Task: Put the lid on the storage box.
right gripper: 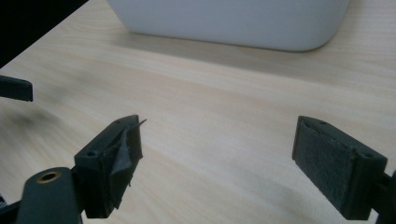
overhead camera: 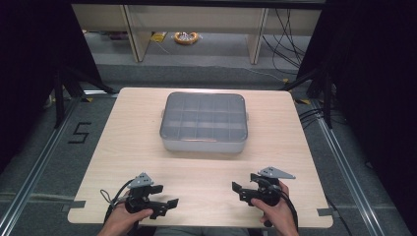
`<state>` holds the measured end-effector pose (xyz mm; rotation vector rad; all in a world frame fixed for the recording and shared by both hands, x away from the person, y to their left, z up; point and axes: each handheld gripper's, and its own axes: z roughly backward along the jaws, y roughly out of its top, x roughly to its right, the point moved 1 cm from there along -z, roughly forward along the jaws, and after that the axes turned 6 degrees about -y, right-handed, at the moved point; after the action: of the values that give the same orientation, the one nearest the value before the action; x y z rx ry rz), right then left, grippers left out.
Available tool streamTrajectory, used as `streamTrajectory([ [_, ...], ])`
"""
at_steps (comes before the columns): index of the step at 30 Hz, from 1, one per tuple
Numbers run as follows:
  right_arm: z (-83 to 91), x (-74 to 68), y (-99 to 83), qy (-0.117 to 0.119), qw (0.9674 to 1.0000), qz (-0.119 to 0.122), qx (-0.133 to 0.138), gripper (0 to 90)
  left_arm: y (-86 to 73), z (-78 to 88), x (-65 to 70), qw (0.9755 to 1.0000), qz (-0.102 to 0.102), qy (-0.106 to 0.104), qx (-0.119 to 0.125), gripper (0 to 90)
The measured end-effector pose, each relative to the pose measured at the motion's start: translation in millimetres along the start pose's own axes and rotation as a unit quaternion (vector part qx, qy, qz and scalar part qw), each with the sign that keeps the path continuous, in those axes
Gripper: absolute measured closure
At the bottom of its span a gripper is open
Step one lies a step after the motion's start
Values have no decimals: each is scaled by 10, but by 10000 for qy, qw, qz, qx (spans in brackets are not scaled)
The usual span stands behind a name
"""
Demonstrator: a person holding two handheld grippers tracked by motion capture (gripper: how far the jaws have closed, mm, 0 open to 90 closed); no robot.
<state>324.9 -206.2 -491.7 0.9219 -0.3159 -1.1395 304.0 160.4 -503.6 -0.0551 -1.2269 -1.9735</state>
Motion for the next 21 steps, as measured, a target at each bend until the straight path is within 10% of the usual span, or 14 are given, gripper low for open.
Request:
streamTrajectory([
  [1, 29, -52, -22, 1, 9995, -278, -120, 169, -12, 10, 6, 10000, -27, -6, -75, 154],
  [3, 21, -9, -57, -9, 10000, 76, 19, 169, -37, 9, 27, 10000, 2, -7, -19, 155],
  [5, 67, -58, -107, 44, 9998, -160, -95, 169, -61, 27, 42, 9999, 22, -51, -90, 155],
  [7, 83, -25, -140, 45, 9999, 138, 12, 169, -83, 38, 63, 9999, 38, -70, -126, 155],
  [21, 281, -105, -431, 207, 9993, 146, -289, 173, -246, 90, 199, 9993, -2, -147, -357, 155],
])
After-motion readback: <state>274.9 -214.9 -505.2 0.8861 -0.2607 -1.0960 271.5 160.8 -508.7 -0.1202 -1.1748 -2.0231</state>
